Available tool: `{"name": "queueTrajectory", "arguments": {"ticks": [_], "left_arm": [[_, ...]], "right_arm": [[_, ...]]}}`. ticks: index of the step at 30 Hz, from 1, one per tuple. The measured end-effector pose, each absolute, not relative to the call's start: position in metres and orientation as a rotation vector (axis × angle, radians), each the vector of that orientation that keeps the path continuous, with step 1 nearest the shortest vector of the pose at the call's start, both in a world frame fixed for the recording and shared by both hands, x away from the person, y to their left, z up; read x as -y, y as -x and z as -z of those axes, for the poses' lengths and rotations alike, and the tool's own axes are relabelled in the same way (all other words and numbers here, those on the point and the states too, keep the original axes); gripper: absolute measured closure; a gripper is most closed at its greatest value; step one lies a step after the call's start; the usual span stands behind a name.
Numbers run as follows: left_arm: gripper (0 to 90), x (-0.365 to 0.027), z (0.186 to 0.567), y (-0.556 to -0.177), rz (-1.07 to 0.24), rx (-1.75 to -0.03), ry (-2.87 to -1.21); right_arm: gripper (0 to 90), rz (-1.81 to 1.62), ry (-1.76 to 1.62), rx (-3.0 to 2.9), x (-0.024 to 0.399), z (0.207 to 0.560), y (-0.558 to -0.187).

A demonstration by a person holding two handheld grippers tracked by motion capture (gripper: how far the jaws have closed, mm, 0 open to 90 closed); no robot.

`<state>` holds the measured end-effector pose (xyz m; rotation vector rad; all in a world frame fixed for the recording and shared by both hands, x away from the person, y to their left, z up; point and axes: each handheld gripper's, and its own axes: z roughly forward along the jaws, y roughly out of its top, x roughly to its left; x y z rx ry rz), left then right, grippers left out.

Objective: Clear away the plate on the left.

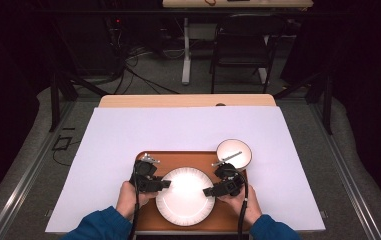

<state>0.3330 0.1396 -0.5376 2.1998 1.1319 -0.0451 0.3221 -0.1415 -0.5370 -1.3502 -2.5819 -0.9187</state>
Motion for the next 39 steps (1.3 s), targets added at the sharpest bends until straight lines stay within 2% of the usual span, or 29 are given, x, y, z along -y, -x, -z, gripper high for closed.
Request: {"name": "queueTrajectory", "arguments": {"ticks": [5, 22, 33, 37, 39], "left_arm": [[71.2, -0.139, 0.535, -0.330, 0.013, -1.120, -2.230], [72.5, -0.143, 0.534, -0.326, 0.063, -1.090, -2.258], [70.1, -0.141, 0.535, -0.324, 0.074, -1.079, -2.271], [66.0, -0.140, 0.532, -0.323, 0.056, -1.071, -2.272], [55.8, -0.141, 0.530, -0.322, 0.045, -1.074, -2.276]], "right_arm": [[65.0, 0.916, 1.328, 2.602, 0.139, 0.537, -0.321], [65.1, 0.872, 1.283, 2.632, 0.137, 0.534, -0.315], [64.6, 0.867, 1.275, 2.644, 0.137, 0.534, -0.313], [58.3, 0.869, 1.258, 2.669, 0.136, 0.533, -0.312], [47.8, 0.873, 1.264, 2.682, 0.136, 0.531, -0.310]]}}
